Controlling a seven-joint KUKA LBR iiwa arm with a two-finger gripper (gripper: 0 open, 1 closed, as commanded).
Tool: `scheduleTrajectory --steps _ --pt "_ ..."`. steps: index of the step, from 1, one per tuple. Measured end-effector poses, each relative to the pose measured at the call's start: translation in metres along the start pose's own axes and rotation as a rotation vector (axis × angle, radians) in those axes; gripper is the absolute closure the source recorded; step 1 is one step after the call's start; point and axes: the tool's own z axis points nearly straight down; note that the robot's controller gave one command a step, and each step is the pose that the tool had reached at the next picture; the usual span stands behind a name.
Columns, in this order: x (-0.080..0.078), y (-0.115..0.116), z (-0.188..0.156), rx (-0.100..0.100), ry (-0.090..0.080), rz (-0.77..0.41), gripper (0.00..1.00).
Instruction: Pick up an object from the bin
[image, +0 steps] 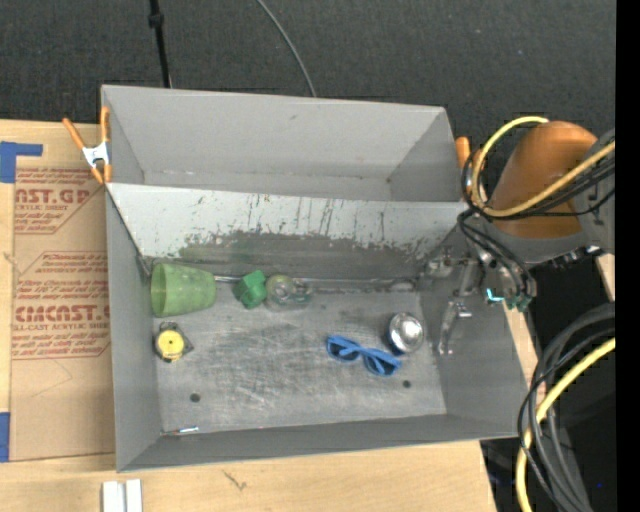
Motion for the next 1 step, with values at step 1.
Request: scheduleTrajectory --steps 1 --pt "0.0317 0.0359 0.0675 0.003 -0.014 -0.234 0.0"
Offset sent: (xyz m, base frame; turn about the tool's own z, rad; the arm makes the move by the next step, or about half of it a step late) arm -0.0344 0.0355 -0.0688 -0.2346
